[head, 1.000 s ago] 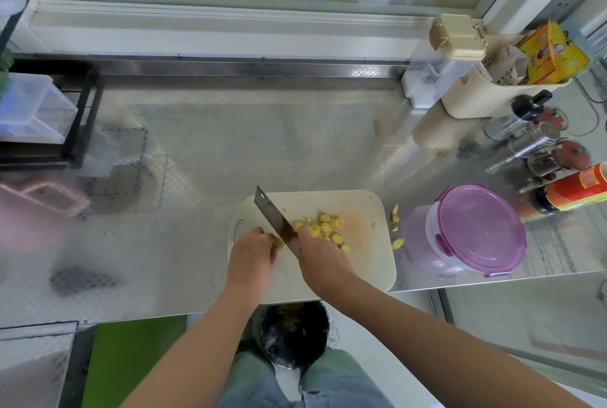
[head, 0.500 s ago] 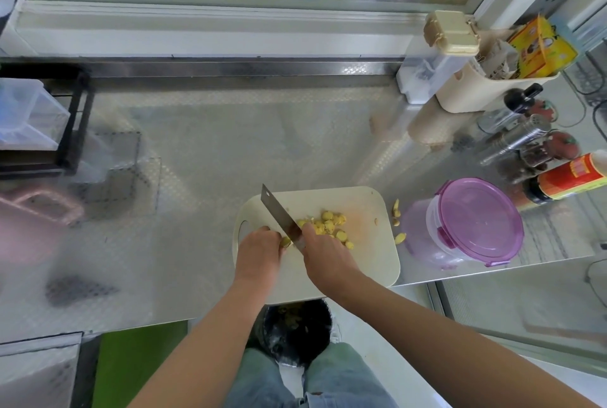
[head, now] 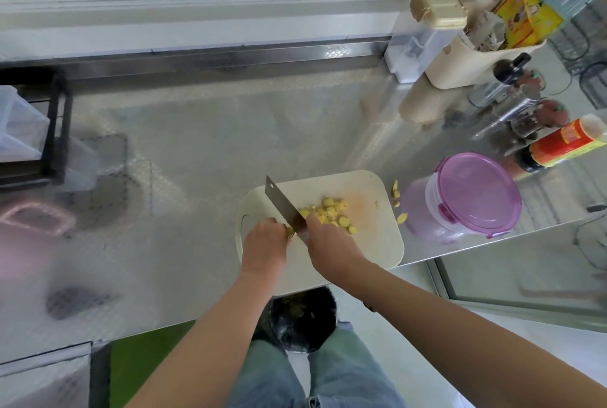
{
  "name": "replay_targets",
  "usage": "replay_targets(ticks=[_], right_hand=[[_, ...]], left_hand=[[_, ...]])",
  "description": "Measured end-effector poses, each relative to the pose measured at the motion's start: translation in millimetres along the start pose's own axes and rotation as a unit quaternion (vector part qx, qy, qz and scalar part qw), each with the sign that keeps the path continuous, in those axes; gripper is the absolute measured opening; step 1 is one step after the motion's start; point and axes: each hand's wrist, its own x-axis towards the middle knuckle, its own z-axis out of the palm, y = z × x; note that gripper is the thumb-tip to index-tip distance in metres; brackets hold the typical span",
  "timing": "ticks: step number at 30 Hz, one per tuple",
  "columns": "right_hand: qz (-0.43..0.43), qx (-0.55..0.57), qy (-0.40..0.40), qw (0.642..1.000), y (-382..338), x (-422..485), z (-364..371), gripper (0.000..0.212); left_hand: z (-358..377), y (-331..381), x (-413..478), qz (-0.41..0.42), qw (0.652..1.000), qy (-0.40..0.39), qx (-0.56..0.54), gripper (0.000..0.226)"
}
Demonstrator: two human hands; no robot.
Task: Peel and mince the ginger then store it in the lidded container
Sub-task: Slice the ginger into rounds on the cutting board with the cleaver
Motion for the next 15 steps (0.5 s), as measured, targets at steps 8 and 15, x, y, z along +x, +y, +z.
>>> replay_targets(ticks=[8,15], right_hand=[[-0.010,-0.011,-0.006,1.000,3.1,12.1,5.9,0.024],[-0.007,0.035,-0.013,0.999,7.6,13.4,11.1,0.016]], left_hand=[[1.4,5.0,-2.3,-0.018,1.000,0.011,-0.006,0.017],[2.2,2.8,-1.8,-0.029,1.000,0.005,-0.003,0.020]])
